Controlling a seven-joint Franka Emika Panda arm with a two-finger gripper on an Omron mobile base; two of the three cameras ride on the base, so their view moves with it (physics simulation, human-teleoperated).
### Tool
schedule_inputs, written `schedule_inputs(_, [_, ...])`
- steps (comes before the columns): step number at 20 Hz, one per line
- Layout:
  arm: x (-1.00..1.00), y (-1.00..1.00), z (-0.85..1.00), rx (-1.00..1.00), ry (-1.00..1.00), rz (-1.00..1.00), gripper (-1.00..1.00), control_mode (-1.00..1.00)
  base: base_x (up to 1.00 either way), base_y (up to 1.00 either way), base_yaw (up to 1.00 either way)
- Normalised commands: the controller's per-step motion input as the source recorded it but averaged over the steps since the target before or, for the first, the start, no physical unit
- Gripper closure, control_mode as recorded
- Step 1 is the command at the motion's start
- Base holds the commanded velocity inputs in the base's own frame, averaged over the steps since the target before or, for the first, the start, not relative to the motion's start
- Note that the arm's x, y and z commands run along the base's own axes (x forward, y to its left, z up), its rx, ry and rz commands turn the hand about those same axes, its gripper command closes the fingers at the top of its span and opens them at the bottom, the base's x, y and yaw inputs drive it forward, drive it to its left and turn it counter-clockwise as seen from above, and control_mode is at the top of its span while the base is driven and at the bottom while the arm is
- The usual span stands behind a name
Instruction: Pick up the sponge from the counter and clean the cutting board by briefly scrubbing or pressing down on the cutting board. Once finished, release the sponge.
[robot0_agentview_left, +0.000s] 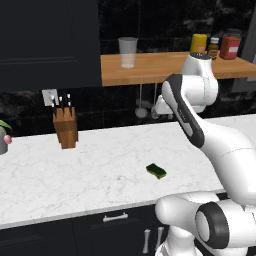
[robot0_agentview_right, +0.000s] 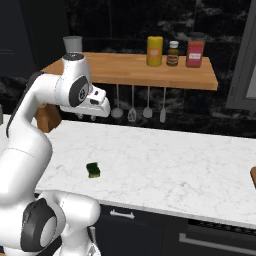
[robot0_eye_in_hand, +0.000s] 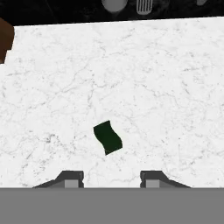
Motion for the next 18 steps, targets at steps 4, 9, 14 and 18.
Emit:
schedule_inputs(4, [0.00, 0.00, -0.26, 0.00, 0.00, 0.00, -1.00, -1.00, 0.00, 0.00, 0.00])
schedule_inputs(9, [0.12, 0.04, -0.83, 0.04, 0.02, 0.04, -1.00, -1.00, 0.00, 0.00, 0.00])
schedule_inputs(14, [0.20, 0.20, -0.75, -0.03, 0.03, 0.15, -1.00, -1.00, 0.00, 0.00, 0.00])
schedule_inputs(18, [0.16, 0.28, -0.54, -0.21, 0.00, 0.12, -1.00, -1.00, 0.00, 0.00, 0.00])
